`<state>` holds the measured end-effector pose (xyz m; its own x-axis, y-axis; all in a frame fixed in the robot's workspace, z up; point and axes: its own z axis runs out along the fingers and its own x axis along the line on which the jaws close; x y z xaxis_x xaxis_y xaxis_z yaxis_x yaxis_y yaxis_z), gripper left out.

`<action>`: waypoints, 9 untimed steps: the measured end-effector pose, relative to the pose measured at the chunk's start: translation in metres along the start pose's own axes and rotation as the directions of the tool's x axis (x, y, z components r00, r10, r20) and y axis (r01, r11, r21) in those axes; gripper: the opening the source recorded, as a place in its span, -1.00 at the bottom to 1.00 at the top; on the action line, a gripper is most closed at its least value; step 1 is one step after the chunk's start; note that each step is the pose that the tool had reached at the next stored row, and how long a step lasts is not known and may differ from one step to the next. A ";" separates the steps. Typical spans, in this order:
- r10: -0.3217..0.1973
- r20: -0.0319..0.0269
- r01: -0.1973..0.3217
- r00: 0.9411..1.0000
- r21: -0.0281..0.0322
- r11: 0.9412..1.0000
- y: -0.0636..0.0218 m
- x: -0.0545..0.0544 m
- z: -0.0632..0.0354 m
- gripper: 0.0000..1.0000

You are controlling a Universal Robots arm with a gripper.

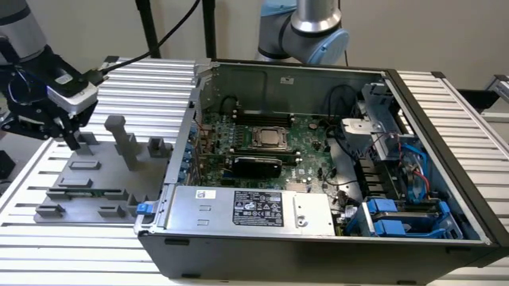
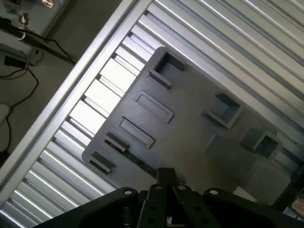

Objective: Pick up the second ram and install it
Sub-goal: 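Pick up the second ram and move it above second insertion slot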

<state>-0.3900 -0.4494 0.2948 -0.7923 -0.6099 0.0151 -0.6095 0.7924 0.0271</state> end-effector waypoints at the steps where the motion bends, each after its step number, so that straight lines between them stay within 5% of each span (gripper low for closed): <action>1: -0.018 -0.001 0.018 1.000 0.000 1.000 0.0000 0.000 0.0010 -1.00; 9: -0.163 -0.005 0.163 0.987 0.002 0.987 -0.0002 0.000 0.0090 -1.00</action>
<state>-0.3900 -0.4494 0.2858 -0.6825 -0.7308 0.0150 -0.7303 0.6826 0.0271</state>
